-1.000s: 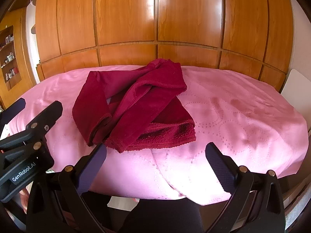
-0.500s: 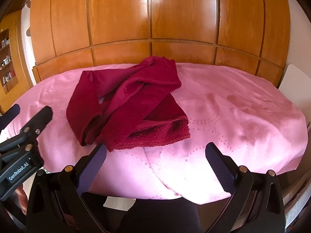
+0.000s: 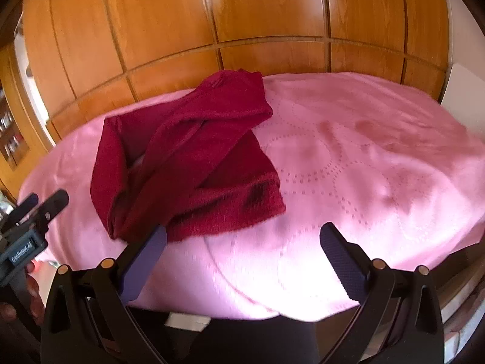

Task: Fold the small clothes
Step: 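Grasp the crumpled dark red sweater with both grippers and lift it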

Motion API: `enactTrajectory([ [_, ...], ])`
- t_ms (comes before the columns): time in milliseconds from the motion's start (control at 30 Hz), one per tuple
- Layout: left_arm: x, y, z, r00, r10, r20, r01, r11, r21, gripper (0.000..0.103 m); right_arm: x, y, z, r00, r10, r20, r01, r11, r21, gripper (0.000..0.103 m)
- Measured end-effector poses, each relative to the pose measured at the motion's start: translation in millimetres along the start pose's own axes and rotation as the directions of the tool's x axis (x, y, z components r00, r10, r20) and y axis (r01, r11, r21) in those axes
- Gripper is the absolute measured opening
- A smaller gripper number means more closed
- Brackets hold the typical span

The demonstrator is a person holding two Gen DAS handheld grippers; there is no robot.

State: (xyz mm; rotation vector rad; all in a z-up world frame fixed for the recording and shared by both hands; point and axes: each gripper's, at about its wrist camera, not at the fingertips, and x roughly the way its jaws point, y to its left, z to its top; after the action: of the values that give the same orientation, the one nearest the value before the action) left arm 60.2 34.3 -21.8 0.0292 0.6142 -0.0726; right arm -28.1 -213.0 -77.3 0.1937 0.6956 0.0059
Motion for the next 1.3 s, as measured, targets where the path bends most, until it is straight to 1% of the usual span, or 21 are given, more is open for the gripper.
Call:
enactTrajectory([
  [33, 5.6, 0.9, 4.5, 1.000, -0.025, -0.016, 0.025, 1.000, 0.001, 0.093, 6.2, -3.2, 8.6, 1.000, 0.024, -0.015, -0.024, 1.000, 0.018, 0.092],
  [67, 11.8, 1.1, 8.8, 0.998, -0.050, -0.035, 0.050, 0.999, 0.001, 0.084, 10.3, -3.3, 13.6, 0.999, 0.040, -0.026, -0.039, 0.999, 0.031, 0.084],
  [100, 17.8, 1.7, 13.0, 0.996, -0.071, -0.054, 0.071, 0.998, -0.002, 0.076, 16.6, -5.1, 21.5, 0.997, 0.067, -0.043, -0.064, 0.996, 0.054, 0.080],
  [133, 25.2, 1.9, 17.9, 0.994, -0.089, -0.071, 0.088, 0.996, -0.010, 0.074, 24.4, -5.6, 31.8, 0.993, 0.102, -0.057, -0.097, 0.992, 0.084, 0.074],
  [200, 38.4, 1.3, 28.1, 0.989, -0.116, -0.088, 0.114, 0.993, -0.027, 0.068, 37.8, -0.7, 53.0, 0.985, 0.165, -0.059, -0.157, 0.980, 0.119, 0.068],
  [300, 54.0, -1.4, 38.3, 0.979, -0.167, -0.118, 0.161, 0.985, -0.055, 0.067, 60.1, 14.1, 76.7, 0.962, 0.259, -0.080, -0.246, 0.959, 0.144, 0.067],
  [400, 76.7, -1.7, 46.5, 0.960, -0.221, -0.170, 0.204, 0.973, -0.111, 0.067, 86.1, 33.6, 94.1, 0.952, 0.289, -0.105, -0.275, 0.953, 0.127, 0.067],
  [433, 86.8, -3.3, 49.2, 0.958, -0.218, -0.184, 0.200, 0.973, -0.113, 0.067, 100.3, 41.1, 99.2, 0.943, 0.304, -0.136, -0.288, 0.950, 0.120, 0.066],
  [500, 105.0, -6.7, 52.5, 0.954, -0.213, -0.213, 0.191, 0.975, -0.117, 0.064, 116.8, 49.8, 103.6, 0.943, 0.292, -0.160, -0.281, 0.956, 0.089, 0.053],
  [533, 113.5, -9.8, 53.3, 0.949, -0.218, -0.229, 0.195, 0.974, -0.117, 0.055, 121.9, 50.4, 105.9, 0.945, 0.284, -0.164, -0.275, 0.958, 0.075, 0.033],
  [567, 120.8, -11.9, 52.6, 0.943, -0.221, -0.247, 0.199, 0.974, -0.112, 0.031, 126.0, 50.0, 109.0, 0.949, 0.269, -0.164, -0.262, 0.963, 0.063, 0.021],
  [600, 130.9, -14.5, 51.8, 0.933, -0.228, -0.278, 0.206, 0.973, -0.104, 0.007, 127.1, 47.5, 110.9, 0.953, 0.259, -0.155, -0.253, 0.966, 0.057, 0.010],
  [633, 139.2, -14.7, 50.0, 0.923, -0.237, -0.303, 0.213, 0.971, -0.111, 0.003, 121.8, 43.4, 114.2, 0.963, 0.240, -0.126, -0.237, 0.971, 0.037, 0.007],
  [667, 141.0, -11.1, 49.8, 0.922, -0.241, -0.302, 0.213, 0.969, -0.123, 0.003, 114.5, 39.5, 117.2, 0.971, 0.218, -0.099, -0.218, 0.976, 0.011, 0.006],
  [800, 135.1, 18.4, 64.4, 0.942, -0.240, -0.234, 0.202, 0.963, -0.178, 0.003, 86.0, 12.6, 128.4, 0.992, 0.123, -0.004, -0.123, 0.990, -0.068, 0.006],
  [867, 127.0, 43.6, 81.4, 0.961, -0.215, -0.175, 0.178, 0.962, -0.207, 0.003, 73.1, -8.3, 136.8, 0.998, 0.051, 0.042, -0.047, 0.995, -0.091, 0.006],
  [967, 118.6, 87.7, 112.7, 0.984, -0.146, -0.098, 0.117, 0.959, -0.260, 0.003, 60.6, -43.3, 152.7, 0.995, -0.045, 0.087, 0.052, 0.995, -0.082, 0.006],
  [1033, 118.0, 112.9, 131.8, 0.995, -0.076, -0.069, 0.055, 0.961, -0.270, 0.003, 58.4, -71.8, 166.7, 0.987, -0.120, 0.105, 0.127, 0.990, -0.060, 0.006],
  [1133, 125.3, 142.0, 153.6, 0.998, 0.040, -0.054, -0.053, 0.966, -0.254, 0.003, 70.0, -109.5, 187.1, 0.972, -0.215, 0.095, 0.217, 0.976, -0.019, 0.006],
  [1233, 138.4, 166.1, 171.0, 0.985, 0.163, -0.061, -0.173, 0.958, -0.228, 0.003, 92.1, -147.3, 208.7, 0.941, -0.332, 0.071, 0.332, 0.943, 0.010, 0.006],
  [1300, 147.3, 184.7, 183.0, 0.972, 0.226, -0.071, -0.237, 0.942, -0.238, 0.003, 109.8, -171.6, 220.0, 0.914, -0.403, 0.041, 0.402, 0.915, 0.029, 0.005],
])
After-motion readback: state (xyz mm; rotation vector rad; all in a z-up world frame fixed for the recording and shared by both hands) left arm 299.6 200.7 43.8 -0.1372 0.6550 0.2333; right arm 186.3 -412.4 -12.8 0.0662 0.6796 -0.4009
